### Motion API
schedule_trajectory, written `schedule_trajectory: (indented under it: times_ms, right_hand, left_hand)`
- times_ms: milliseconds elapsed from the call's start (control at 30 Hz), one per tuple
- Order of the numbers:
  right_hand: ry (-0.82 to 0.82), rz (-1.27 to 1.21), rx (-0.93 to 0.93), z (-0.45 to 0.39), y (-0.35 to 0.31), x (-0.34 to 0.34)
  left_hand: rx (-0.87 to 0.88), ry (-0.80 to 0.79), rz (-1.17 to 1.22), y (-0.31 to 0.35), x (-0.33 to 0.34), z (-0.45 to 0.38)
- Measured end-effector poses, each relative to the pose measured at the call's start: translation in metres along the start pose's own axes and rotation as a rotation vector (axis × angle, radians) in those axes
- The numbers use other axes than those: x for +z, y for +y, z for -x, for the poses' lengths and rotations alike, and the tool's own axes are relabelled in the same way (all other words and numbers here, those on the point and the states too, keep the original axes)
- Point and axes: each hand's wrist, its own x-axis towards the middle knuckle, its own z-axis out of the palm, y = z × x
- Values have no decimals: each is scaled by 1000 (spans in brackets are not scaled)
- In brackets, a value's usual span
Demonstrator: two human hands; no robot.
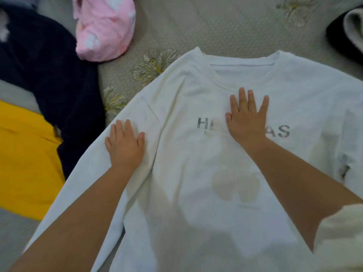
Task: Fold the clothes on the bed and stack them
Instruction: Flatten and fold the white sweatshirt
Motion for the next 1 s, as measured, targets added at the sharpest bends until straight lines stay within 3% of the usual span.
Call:
schedule_trajectory:
  times_ms: [133, 233, 333, 400, 500, 567, 733, 867, 933, 1000]
  right_hand:
    - [-60, -117, -227, 73, -59, 5]
    - [-53, -188, -396, 132, -106, 9]
    - [-6, -189, -415, 168, -139, 9]
    - [5, -193, -421, 185, -164, 8]
    - [-71, -208, -431, 198, -183, 10]
    - [-154, -179, -447, 205, -187, 15]
    - [-290, -422, -464, 215, -159, 0]
    - [-336, -671, -296, 224, -115, -21]
    - [-283, -742, -207, 228, -83, -33]
    - [-232, -800, -93, 236, -41, -41]
  left_hand:
    - [-108, 111, -5, -59, 1, 47]
    - [-289, 107, -19, -113, 3, 80]
    - [-531, 43, 74, -158, 4, 107]
    - [-601, -3, 124, -186, 3, 123]
    - [-434, -23, 63, -206, 2, 135]
    - [-321, 50, 133, -214, -2, 144]
    - [-323, 324, 688, -206, -38, 159]
    - [-245, 458, 927, -152, -88, 153]
    - [-112, 438, 1025, -104, -111, 152]
    - [50, 273, 1061, -44, -124, 159]
